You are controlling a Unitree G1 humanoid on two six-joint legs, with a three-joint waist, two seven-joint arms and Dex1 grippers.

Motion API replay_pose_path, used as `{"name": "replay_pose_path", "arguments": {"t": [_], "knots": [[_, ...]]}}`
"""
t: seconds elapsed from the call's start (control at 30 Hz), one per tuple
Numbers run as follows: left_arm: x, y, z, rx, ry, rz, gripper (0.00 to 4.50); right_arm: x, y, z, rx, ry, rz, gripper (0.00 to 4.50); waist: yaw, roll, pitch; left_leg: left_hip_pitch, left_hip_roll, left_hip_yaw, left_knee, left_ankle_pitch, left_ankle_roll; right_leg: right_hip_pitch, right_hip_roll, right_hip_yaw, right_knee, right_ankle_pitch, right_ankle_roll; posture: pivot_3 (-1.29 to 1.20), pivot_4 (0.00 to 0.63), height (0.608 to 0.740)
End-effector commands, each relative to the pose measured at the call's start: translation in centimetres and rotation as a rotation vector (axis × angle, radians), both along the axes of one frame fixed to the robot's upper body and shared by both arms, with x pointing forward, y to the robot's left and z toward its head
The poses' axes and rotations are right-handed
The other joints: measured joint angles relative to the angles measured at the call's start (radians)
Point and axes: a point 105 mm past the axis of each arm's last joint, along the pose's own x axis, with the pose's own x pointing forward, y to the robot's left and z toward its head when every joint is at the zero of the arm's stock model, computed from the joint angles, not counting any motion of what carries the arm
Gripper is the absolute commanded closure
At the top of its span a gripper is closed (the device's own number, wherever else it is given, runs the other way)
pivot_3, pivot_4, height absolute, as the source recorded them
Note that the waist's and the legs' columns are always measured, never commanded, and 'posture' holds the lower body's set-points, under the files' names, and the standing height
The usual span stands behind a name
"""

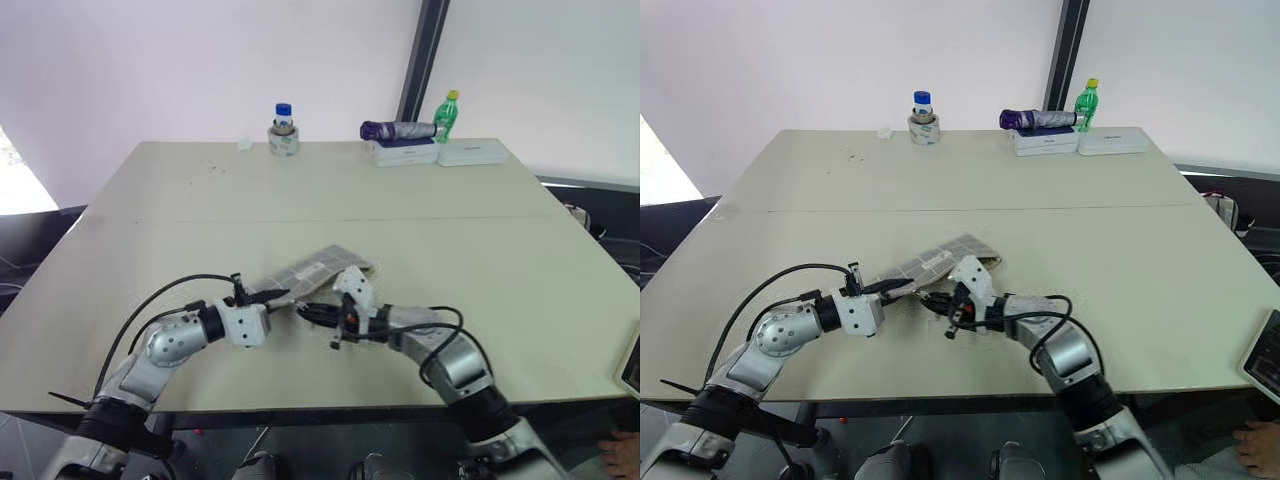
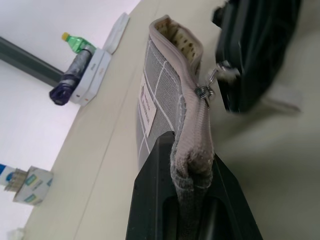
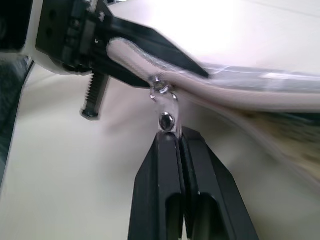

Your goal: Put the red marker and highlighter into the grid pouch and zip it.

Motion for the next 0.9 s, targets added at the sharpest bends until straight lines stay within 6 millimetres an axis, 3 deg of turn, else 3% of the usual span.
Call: {"name": "replay_pose_path", "arguments": {"t": [0.03,0.17,0.3,0.37,0.5,0.73,0.87,0.9], "knots": [[-0.4,1.7,1.3,-0.012,-0.045,0.007,4.50,2.1,-5.8,0.2,-0.096,-0.050,-0.131,4.48,0.001,0.000,0.000,0.000,0.000,0.000,0.000,0.000,0.000,0.000,0.000,0.000,0.000,0.000,0.000,0.00,0.150,0.738],[-1.0,3.1,0.9,0.007,-0.028,0.011,4.50,4.5,-10.8,0.6,-0.194,-0.105,-0.268,4.48,-0.004,0.000,0.000,0.000,0.000,0.000,-0.001,0.000,0.000,0.000,0.000,0.000,0.000,0.000,0.000,0.00,0.150,0.738],[-0.8,4.0,0.9,-0.014,-0.011,0.041,4.50,5.8,-12.9,1.4,-0.215,-0.162,-0.340,4.48,-0.005,0.001,0.001,0.001,0.001,0.001,-0.002,0.000,-0.001,-0.001,0.001,0.001,0.000,0.000,0.000,0.00,0.150,0.738],[-0.5,4.2,1.0,-0.023,-0.006,0.050,4.50,5.9,-12.9,1.5,-0.214,-0.177,-0.333,4.48,-0.002,0.001,0.001,0.001,0.001,0.002,-0.001,0.000,-0.001,-0.001,0.001,0.001,0.000,0.000,0.000,0.00,0.150,0.738],[1.5,4.9,1.8,-0.033,-0.024,0.093,4.50,6.4,-10.8,2.5,-0.142,-0.224,-0.312,4.48,0.004,0.001,0.001,0.000,0.000,0.002,0.000,0.000,-0.001,0.000,0.000,0.000,0.000,0.000,0.000,0.00,0.150,0.738],[4.9,5.3,2.2,-0.003,-0.059,0.130,4.50,9.5,-8.2,4.1,-0.133,-0.364,-0.376,4.48,-0.001,0.001,0.001,0.000,0.000,0.003,0.000,0.004,-0.007,-0.001,0.001,0.000,0.000,0.000,0.000,0.00,0.150,0.738],[5.4,4.6,1.4,-0.031,0.001,0.112,4.50,10.4,-7.8,3.8,-0.171,-0.408,-0.402,4.48,0.000,0.001,0.001,0.000,-0.001,0.004,0.000,0.005,-0.008,-0.002,0.001,0.001,0.000,0.000,0.001,0.00,0.150,0.738],[5.5,4.5,1.3,-0.037,0.007,0.114,3.76,10.5,-7.8,3.7,-0.173,-0.411,-0.411,4.50,0.000,0.001,0.001,0.000,0.000,0.005,0.000,0.005,-0.008,-0.002,0.001,0.001,0.000,-0.001,0.002,0.00,0.150,0.738]]}}
